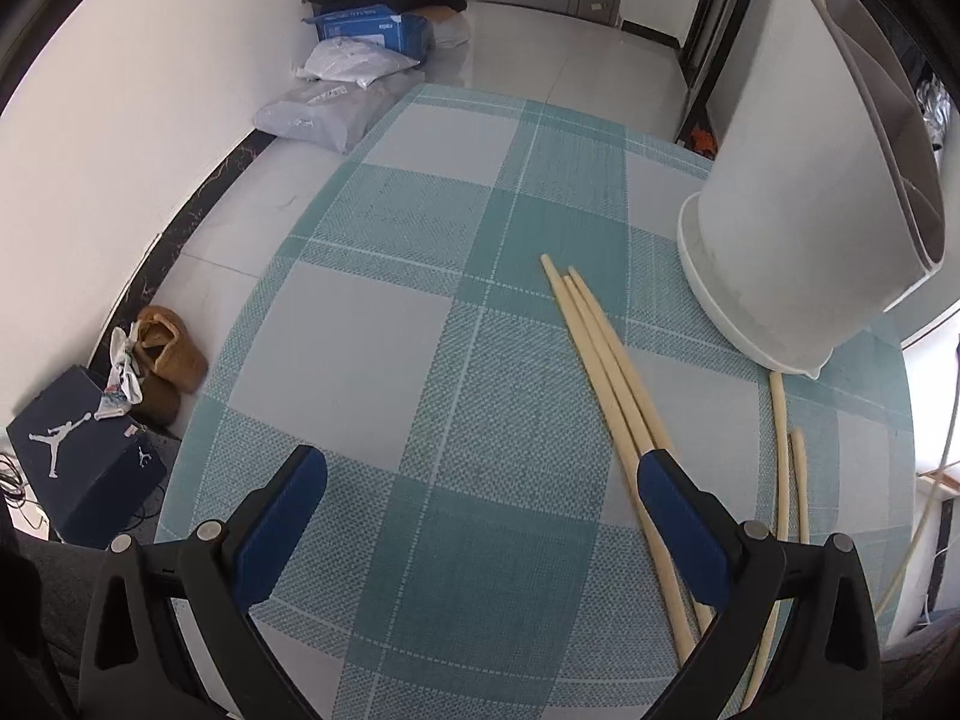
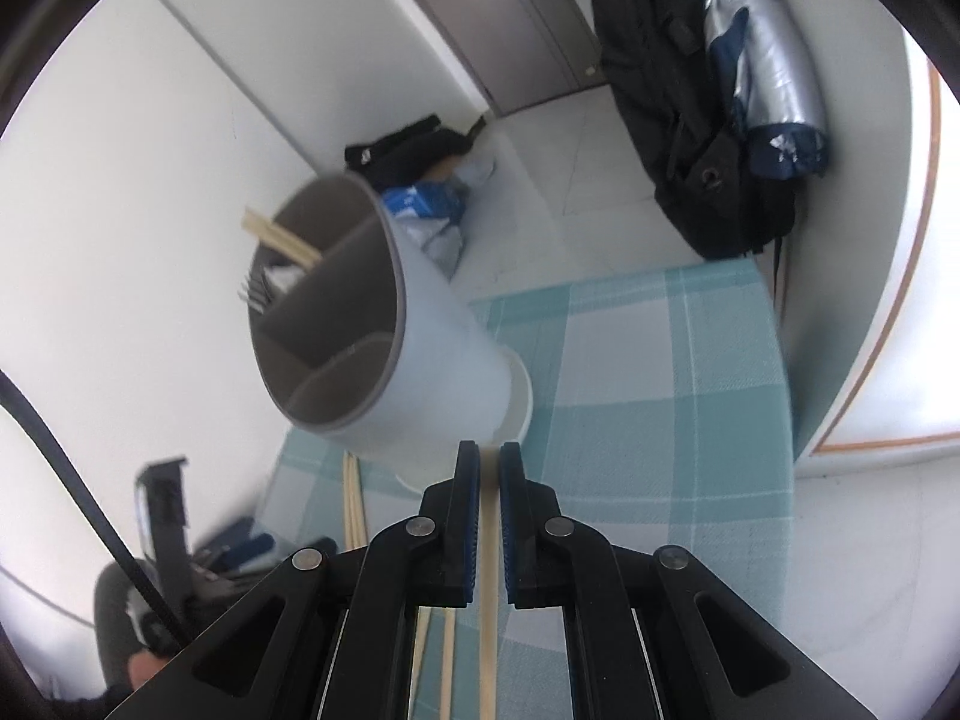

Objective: Organize utensils
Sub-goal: 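Lift the chopstick with the right gripper while the left gripper grasps another chopstick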

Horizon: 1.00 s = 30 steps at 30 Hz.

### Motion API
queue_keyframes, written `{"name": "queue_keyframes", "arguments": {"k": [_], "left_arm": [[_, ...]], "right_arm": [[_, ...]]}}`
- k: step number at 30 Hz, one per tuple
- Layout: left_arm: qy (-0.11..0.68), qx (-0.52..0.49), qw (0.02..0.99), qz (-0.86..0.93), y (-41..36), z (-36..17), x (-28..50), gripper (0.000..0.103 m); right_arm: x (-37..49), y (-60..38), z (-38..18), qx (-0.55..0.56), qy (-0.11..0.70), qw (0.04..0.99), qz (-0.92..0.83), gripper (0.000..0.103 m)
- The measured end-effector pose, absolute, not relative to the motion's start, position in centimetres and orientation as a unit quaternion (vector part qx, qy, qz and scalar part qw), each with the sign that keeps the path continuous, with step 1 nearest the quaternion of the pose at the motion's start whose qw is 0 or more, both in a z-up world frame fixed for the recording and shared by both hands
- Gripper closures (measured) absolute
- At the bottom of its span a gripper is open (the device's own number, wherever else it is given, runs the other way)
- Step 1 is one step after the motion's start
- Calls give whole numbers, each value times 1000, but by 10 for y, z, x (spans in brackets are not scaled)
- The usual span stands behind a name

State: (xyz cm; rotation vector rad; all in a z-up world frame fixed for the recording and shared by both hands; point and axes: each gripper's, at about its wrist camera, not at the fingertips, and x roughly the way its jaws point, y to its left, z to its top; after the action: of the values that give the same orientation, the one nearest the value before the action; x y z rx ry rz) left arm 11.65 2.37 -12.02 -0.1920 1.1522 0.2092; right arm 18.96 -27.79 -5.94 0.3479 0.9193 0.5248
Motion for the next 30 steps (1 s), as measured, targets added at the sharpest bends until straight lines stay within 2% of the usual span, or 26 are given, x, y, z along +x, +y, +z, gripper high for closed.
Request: {"name": "queue_keyframes", "arguments": {"k": [25, 28, 30], "left_arm": [[595, -48, 796, 100, 30, -128, 139, 2], [587, -36, 803, 98, 32, -128, 152, 7], [583, -40, 807, 92, 34, -126, 160, 19]], "right_arm": [[172, -285, -38, 166, 401, 857, 279, 97], [172, -286, -36, 166, 402, 857, 277, 97], [171, -286, -35, 166, 400, 858, 276, 97]]}}
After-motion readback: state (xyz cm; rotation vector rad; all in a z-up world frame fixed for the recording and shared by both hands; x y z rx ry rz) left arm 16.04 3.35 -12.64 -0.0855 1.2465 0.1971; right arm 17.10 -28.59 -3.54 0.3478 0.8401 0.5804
